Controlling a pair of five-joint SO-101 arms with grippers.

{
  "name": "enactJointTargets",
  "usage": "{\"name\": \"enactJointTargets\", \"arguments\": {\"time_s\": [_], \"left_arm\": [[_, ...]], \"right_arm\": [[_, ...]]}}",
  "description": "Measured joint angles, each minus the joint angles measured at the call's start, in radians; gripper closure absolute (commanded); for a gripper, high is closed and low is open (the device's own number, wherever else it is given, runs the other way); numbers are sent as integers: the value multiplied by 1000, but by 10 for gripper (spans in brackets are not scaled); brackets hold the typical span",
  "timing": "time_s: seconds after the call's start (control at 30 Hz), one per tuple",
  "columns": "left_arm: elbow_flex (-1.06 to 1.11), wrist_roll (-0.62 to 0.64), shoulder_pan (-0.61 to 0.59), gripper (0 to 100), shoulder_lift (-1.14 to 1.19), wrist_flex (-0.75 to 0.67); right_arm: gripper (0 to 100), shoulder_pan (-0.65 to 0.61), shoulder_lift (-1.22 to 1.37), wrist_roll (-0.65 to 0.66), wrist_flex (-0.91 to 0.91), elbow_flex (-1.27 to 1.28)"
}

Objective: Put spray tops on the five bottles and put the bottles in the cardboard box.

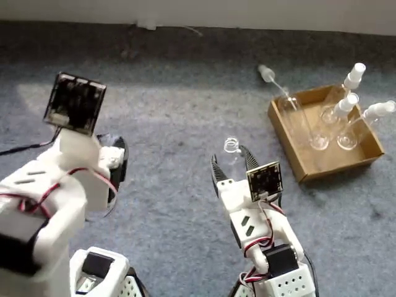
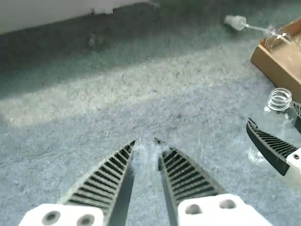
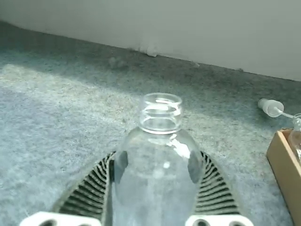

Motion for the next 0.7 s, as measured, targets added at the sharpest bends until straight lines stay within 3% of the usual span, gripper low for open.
{"name": "enactJointTargets", "arguments": {"time_s": [0.2, 0.43, 0.7], "left_arm": [[80, -40, -5, 995, -198, 2], [305, -87, 0, 995, -359, 2], [559, -91, 0, 995, -566, 2]], "right_arm": [[918, 0, 0, 0, -68, 11], [918, 0, 0, 0, -183, 11], [918, 0, 0, 0, -193, 11]]}}
